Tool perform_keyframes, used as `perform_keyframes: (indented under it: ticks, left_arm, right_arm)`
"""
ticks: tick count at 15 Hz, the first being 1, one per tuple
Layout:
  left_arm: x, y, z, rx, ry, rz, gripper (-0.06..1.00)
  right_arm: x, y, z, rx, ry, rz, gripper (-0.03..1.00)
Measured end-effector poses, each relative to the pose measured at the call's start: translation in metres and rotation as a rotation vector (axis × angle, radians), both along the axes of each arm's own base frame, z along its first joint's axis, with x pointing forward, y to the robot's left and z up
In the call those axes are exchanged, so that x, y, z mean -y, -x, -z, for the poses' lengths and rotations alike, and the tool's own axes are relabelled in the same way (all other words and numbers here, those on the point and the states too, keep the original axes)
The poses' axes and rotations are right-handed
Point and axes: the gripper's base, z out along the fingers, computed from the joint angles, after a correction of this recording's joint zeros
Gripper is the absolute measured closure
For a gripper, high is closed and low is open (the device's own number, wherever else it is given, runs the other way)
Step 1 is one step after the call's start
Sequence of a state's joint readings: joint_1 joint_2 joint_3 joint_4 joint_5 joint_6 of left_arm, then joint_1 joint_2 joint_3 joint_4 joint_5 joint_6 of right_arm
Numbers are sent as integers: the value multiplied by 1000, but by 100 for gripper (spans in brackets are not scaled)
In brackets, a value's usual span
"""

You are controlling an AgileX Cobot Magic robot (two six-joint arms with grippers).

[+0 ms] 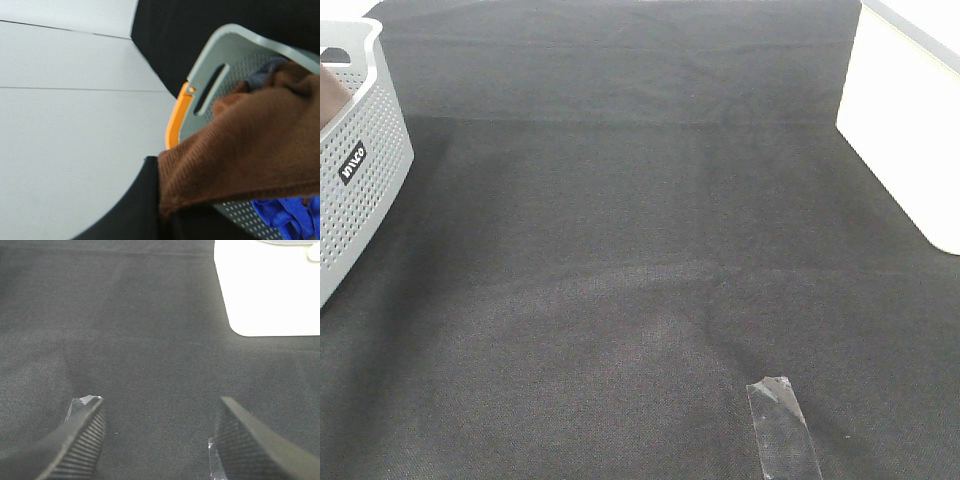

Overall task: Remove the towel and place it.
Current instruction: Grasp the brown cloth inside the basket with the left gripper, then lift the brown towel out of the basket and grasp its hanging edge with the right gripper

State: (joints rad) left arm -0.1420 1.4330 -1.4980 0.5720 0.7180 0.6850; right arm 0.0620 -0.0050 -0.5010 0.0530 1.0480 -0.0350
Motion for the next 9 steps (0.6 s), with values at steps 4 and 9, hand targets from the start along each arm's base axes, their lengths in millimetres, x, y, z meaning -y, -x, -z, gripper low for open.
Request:
perform_keyframes:
  ticks: [4,9]
  left_arm:
    - [6,32,-30,99,31,28,94]
    - [34,53,-60,214,178,97,94]
  right_arm:
    - [0,0,0,1,12,-7,38]
    - [-12,-13,-14,59,12,-155,38]
